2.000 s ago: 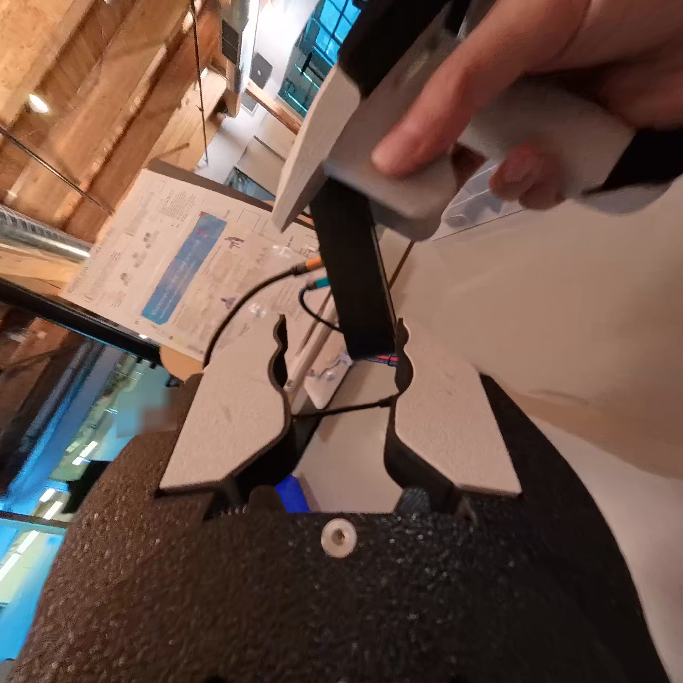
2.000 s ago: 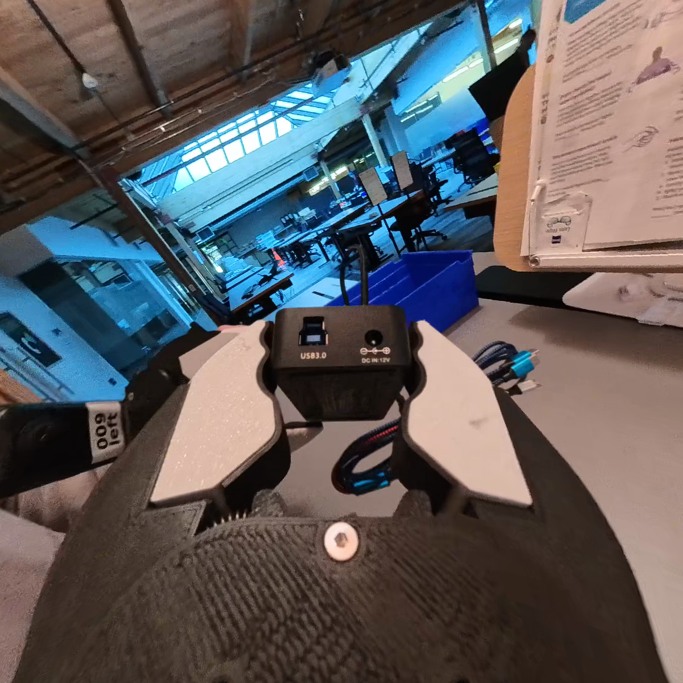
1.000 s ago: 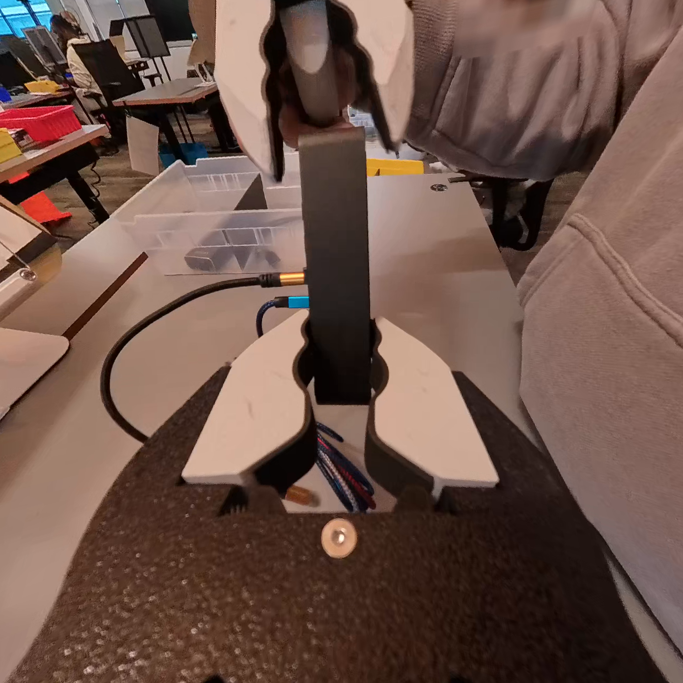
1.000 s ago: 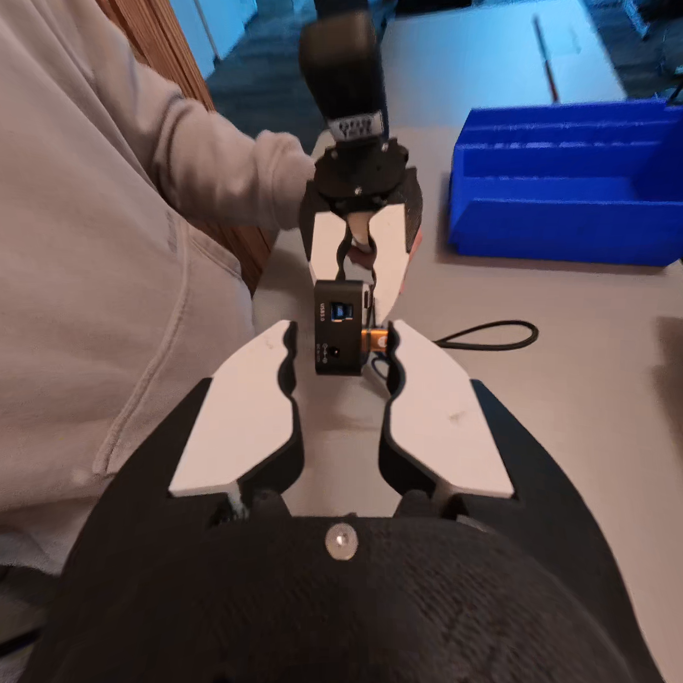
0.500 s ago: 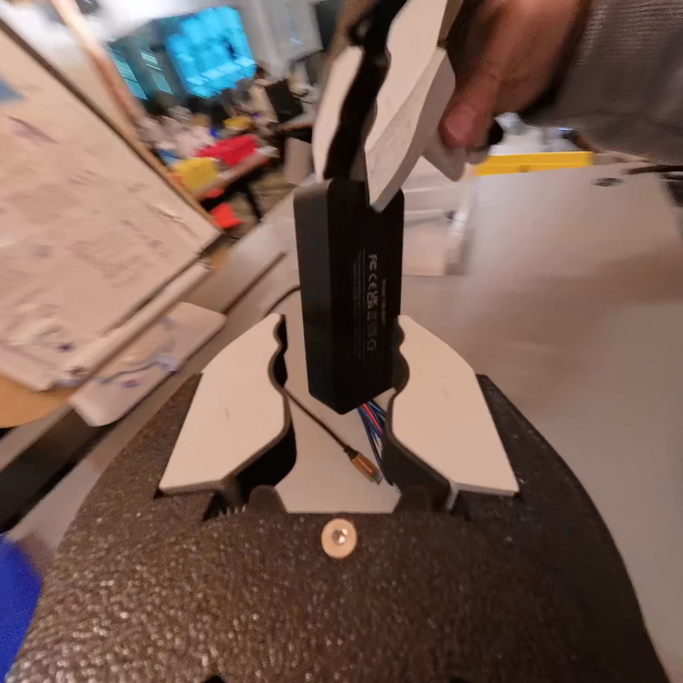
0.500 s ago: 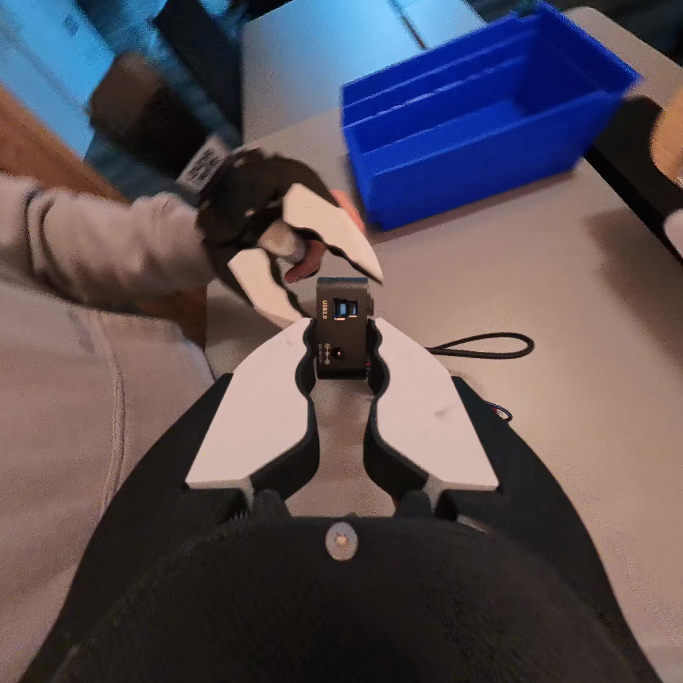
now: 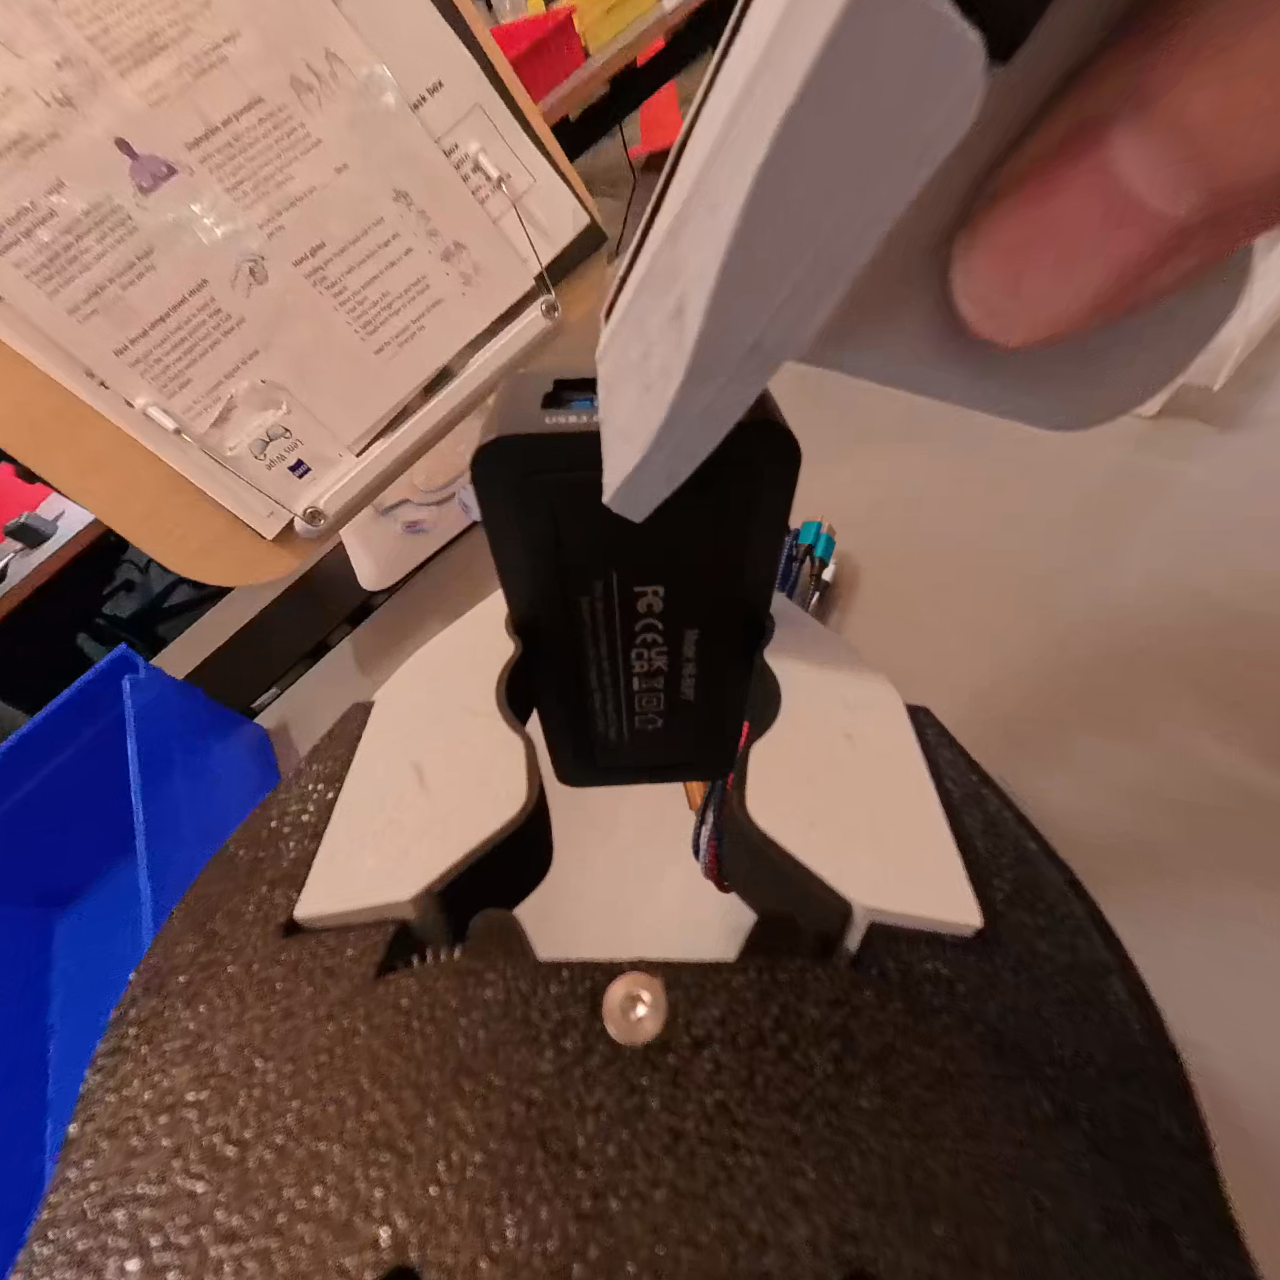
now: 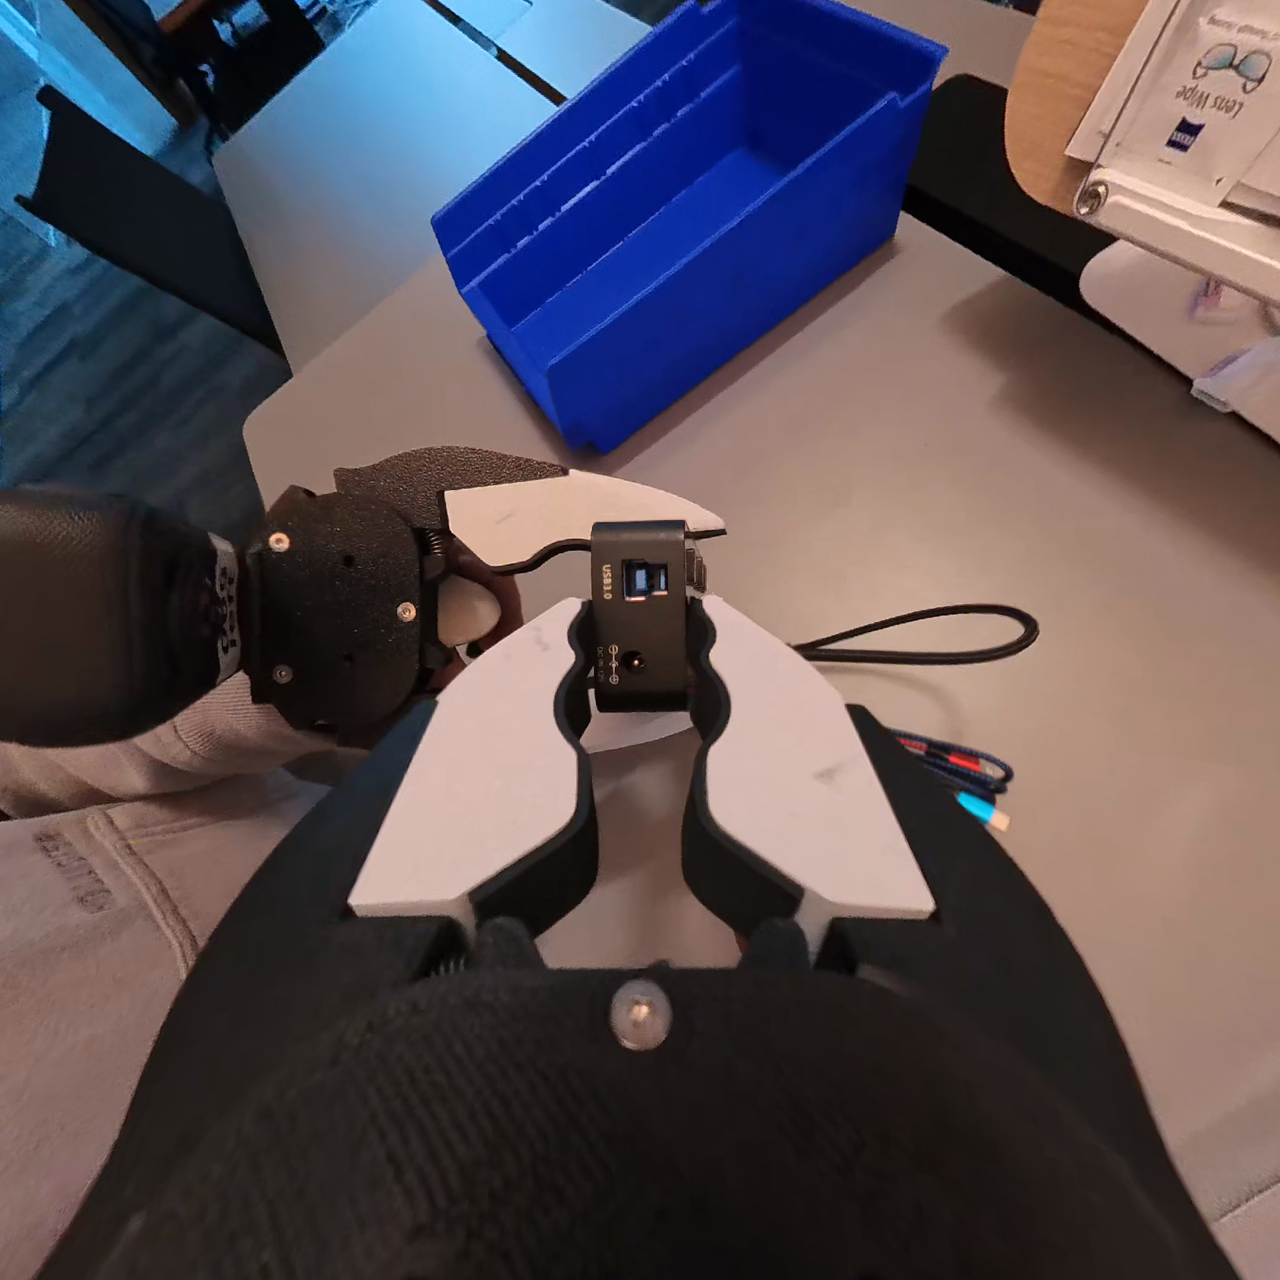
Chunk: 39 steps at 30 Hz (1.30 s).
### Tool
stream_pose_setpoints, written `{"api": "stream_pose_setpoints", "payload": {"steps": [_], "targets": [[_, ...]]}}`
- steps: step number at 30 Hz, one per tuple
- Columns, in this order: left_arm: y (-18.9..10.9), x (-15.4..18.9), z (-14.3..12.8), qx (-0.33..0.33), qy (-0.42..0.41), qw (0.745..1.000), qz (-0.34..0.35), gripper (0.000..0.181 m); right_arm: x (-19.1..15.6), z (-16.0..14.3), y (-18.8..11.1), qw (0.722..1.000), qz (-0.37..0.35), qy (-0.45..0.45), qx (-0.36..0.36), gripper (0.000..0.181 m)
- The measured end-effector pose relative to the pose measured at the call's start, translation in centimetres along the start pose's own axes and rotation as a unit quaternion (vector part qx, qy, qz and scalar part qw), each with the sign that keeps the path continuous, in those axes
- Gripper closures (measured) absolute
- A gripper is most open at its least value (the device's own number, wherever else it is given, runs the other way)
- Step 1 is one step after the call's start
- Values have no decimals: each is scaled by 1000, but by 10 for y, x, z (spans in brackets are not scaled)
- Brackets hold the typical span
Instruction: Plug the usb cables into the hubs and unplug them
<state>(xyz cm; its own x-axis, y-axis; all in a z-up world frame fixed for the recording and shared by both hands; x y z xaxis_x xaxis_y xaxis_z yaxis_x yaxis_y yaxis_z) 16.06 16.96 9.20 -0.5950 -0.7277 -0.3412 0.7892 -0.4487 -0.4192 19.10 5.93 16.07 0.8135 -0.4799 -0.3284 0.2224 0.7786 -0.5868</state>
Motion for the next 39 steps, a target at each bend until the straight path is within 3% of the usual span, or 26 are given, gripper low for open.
{"api": "stream_pose_setpoints", "payload": {"steps": [6,10,15,19,22,24,31,39], "targets": [[6,2,-7,7,-24,999,-38,122,5,-8,3,1000,-3,8,5,155],[3,-1,-7,50,-68,989,-122,123,5,-8,-6,995,64,-73,5,129],[-5,1,-9,115,-92,948,-284,122,6,-4,-30,953,137,-263,66,102],[-12,8,-4,148,-72,913,-373,123,5,-6,-26,934,224,-273,54,106],[-13,9,1,155,-65,908,-383,123,1,-14,-14,924,256,-283,1,110],[-12,7,2,153,-64,911,-377,123,-1,-17,-7,921,248,-301,-13,123],[-21,-2,7,185,-69,923,-330,121,-6,-11,-11,929,215,-299,45,123],[-17,-3,7,151,-36,932,-328,121,-12,-8,-8,933,190,-303,26,123]]}}
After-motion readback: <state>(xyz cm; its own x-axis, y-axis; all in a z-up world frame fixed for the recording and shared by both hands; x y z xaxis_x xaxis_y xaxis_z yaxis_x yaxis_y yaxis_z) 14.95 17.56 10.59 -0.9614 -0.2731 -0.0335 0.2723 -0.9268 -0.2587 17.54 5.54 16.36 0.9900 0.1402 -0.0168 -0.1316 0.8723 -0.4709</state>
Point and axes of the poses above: each gripper's, where its closed fingertips meet, y out along the fingers, z out of its top, x = y × z across the jaws, the point moved 9 cm from there along -y, back along the fingers
